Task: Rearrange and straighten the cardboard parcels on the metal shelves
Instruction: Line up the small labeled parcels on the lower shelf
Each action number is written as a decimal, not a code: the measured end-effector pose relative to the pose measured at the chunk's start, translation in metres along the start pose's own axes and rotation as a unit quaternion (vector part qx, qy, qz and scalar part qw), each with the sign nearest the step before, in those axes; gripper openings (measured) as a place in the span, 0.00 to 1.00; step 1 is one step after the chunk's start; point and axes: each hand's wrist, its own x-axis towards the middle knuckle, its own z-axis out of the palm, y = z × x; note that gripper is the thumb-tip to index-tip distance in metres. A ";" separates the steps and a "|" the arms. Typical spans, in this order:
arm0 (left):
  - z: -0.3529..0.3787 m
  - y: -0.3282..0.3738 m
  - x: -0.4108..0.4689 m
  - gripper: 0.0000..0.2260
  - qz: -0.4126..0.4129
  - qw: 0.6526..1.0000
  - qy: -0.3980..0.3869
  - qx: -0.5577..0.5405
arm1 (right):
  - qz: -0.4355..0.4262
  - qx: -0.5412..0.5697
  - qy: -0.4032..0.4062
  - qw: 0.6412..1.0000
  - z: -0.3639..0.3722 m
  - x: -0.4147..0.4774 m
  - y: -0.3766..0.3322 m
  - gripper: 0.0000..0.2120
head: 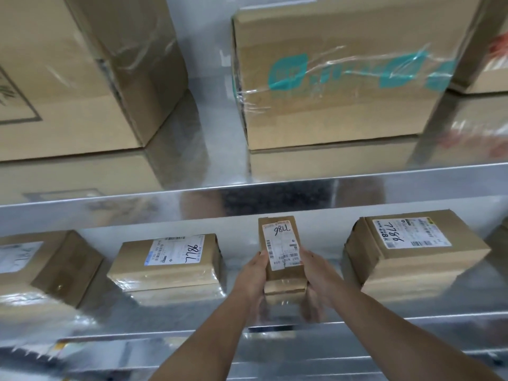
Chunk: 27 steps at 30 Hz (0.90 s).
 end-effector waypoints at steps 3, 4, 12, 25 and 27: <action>-0.006 -0.001 -0.002 0.18 0.001 1.000 -0.009 -0.011 | -0.003 0.005 -0.011 1.000 0.005 -0.004 0.000 0.21; -0.009 -0.001 -0.003 0.17 0.001 1.000 -0.006 -0.017 | -0.008 0.001 -0.009 1.000 0.007 -0.004 0.001 0.22; -0.017 0.003 -0.014 0.18 -0.009 0.999 -0.035 -0.002 | -0.014 0.008 0.013 1.000 0.016 -0.015 0.007 0.21; -0.005 0.000 -0.020 0.17 -0.002 1.000 -0.010 0.021 | -0.007 -0.033 0.013 0.999 -0.006 -0.019 0.004 0.24; -0.003 0.000 -0.022 0.16 0.002 1.000 -0.008 0.023 | -0.004 -0.040 0.007 0.999 -0.006 -0.026 -0.002 0.24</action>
